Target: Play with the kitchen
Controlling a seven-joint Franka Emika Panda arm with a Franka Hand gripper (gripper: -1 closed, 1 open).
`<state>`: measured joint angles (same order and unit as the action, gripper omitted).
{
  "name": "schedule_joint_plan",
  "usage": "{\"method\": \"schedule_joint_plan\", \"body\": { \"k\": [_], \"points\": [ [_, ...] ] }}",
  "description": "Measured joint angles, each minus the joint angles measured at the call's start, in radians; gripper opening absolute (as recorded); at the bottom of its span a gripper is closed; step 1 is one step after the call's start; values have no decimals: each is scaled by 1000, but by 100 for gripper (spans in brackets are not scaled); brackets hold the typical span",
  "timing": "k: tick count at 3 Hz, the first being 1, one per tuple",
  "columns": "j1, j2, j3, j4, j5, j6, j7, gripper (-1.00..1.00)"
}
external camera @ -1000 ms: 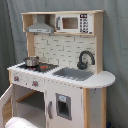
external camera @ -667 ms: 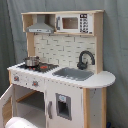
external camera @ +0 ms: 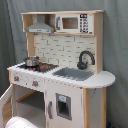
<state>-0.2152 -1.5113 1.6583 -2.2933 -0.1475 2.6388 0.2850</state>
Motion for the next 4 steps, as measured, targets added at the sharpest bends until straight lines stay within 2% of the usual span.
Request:
{"method": "schedule_joint_plan", "body": {
  "k": [2,4],
  "points": [
    [-29,0,22,9,-1,0,220,100],
    [-64,1,67,5,-1,-6,449,100]
  ]
}}
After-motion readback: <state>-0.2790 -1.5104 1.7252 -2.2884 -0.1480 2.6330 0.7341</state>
